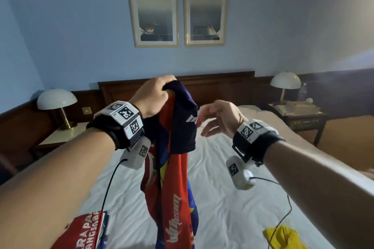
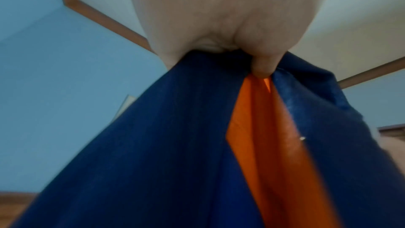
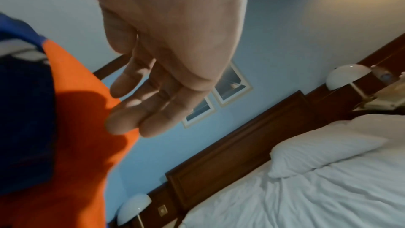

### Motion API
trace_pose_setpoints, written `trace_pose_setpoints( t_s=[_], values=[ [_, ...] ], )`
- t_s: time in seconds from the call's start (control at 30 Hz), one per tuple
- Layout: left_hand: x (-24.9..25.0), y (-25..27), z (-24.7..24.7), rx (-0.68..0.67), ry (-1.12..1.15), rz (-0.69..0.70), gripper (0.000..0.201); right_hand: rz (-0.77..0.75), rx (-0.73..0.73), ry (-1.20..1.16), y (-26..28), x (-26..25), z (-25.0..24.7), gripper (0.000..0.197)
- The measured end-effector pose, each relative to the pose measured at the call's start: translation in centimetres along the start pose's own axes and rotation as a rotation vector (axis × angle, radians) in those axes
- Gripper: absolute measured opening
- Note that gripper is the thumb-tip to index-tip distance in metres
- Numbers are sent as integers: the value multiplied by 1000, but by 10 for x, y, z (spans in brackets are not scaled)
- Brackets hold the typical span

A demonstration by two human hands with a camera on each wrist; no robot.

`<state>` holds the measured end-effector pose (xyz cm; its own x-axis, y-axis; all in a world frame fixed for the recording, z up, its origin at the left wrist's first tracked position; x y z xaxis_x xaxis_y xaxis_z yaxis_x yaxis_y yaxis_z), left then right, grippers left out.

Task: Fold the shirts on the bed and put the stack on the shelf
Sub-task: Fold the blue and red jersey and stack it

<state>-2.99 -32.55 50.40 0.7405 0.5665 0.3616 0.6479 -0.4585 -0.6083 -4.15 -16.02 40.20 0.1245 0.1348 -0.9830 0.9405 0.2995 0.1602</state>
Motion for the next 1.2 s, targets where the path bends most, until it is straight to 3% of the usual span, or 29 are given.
trace_pose_setpoints(
  t_s=[0.07, 0.17, 0.23, 0.33, 0.37, 0.47, 0.6, 0.73, 0.8, 0.9, 0.97, 1.03, 1.1, 1.2],
  values=[
    [5, -5, -10, 12, -9, 5, 32, -1, 56, 223, -9, 18, -2, 27],
    [17, -13, -19, 1, 7, 55, 23, -6, -82, 562, -11, 40, 36, 40],
    [25, -16, -22, -6, 9, 84, 24, -137, -103, 488, -13, 34, 57, 42],
    [27, -18, -32, -4, 17, 82, 25, -301, 112, 436, -33, 22, 47, 46],
    [23, -17, -40, 15, 23, 75, 23, -290, 169, 479, -39, 20, 39, 48],
    [8, -11, -69, 108, 51, 9, 16, -221, 259, 612, -40, 17, 18, 28],
    [-21, 4, -100, 257, 0, -96, 25, -270, 318, 696, -38, 10, 2, 35],
    [-52, 22, -120, 369, 92, -216, 33, -289, 386, 649, -34, 2, -12, 40],
    [-62, 29, -120, 318, 74, -241, 31, -299, 453, 617, -34, -3, -22, 35],
    [-59, 36, -91, 27, 24, -230, 11, -329, 470, 592, -31, -15, -21, 26],
    [-60, 46, -62, -205, 55, -276, 24, -375, 429, 689, -25, -32, -3, 27],
    [-60, 55, -38, -351, 116, -334, 45, -440, 370, 843, -19, -49, 20, 24],
    [-55, 57, -15, -396, 148, -349, 58, -482, 322, 960, -17, -62, 40, 22],
    [-44, 53, 20, -318, 89, -278, 64, -541, 309, 1052, -12, -76, 60, 19]
  ],
)
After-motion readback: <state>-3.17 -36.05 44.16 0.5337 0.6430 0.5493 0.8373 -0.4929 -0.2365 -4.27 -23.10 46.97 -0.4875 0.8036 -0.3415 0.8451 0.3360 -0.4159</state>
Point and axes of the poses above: each hand's wrist, its own y-axis away from the middle knuckle, its own z-axis out of the palm, x = y × z, the point moved 9 cm from there along -y, towards the middle knuckle, and after that the axes turned 12 degrees about z, right-handed, at the moved point
